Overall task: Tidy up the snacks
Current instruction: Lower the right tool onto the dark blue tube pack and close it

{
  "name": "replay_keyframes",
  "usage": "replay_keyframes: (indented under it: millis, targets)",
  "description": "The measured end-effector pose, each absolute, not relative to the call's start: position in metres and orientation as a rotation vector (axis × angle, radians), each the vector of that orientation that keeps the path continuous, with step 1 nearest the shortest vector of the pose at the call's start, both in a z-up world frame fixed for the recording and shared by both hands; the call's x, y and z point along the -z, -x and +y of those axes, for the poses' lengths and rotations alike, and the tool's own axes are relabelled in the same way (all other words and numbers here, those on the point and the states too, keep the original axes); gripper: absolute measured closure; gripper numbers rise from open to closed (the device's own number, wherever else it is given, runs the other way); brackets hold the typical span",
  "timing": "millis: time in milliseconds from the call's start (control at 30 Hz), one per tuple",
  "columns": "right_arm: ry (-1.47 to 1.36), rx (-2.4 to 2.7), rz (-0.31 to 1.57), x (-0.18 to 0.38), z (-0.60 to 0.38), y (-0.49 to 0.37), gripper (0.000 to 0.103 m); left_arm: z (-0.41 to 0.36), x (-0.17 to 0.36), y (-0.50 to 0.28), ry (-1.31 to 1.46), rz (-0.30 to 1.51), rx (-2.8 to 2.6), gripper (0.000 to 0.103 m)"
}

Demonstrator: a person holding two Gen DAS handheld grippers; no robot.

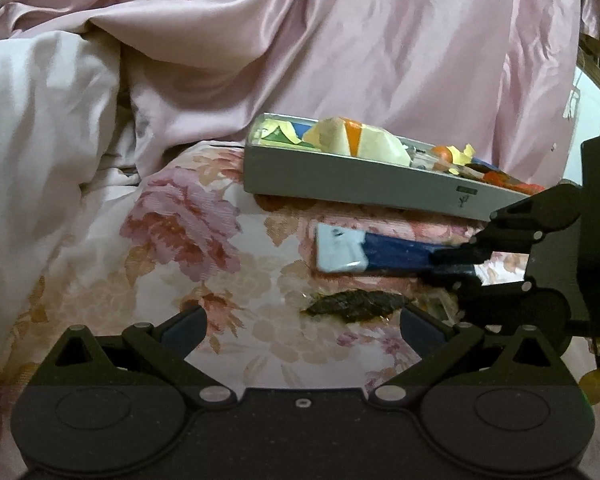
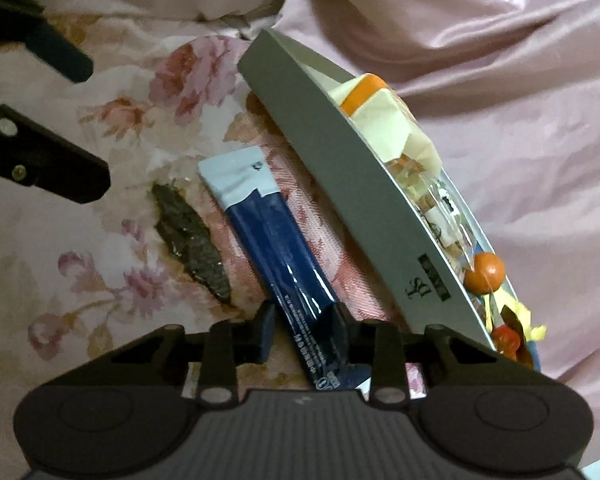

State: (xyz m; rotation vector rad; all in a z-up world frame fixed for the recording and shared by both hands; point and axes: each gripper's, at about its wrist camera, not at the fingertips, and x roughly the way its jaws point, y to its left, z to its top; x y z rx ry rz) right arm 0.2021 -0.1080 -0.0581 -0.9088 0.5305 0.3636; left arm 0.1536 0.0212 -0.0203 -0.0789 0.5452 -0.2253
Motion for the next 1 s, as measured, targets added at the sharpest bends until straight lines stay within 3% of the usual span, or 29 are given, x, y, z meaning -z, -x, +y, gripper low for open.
replay_keyframes:
  millis: [100, 267, 400, 533, 633, 800, 1000]
  targets:
    - [0.937, -0.355, 0.527, 0.063, -0.112, -0.197, 0.091, 0.018, 0.022, -0.153, 0.066, 0.551, 0.230, 0.001]
    - [0.963, -0.325, 0.507, 0.065, -0.123, -0.191, 0.090, 0.015, 0.024, -0.153, 0.054, 0.558, 0.235, 0.001]
    - [0.978, -0.309, 0.508, 0.065, -0.128, -0.197, 0.055, 0.014, 0.024, -0.152, 0.050, 0.558, 0.244, 0.001]
    - [0.928, -0.330, 0.540, 0.061, -0.132, -0.209, 0.047, 0.013, 0.026, -0.153, 0.047, 0.561, 0.260, 0.001]
    - [0.908, -0.384, 0.567, 0.056, -0.138, -0.215, 0.048, 0.011, 0.026, -0.153, 0.040, 0.561, 0.271, 0.001]
    - [0.891, -0.445, 0.611, 0.050, -0.150, -0.213, 0.065, 0.007, 0.025, -0.151, 0.017, 0.556, 0.286, 0.001]
    - [0.835, -0.444, 0.701, 0.041, -0.166, -0.193, 0.069, -0.002, 0.027, -0.147, -0.046, 0.554, 0.329, 0.001]
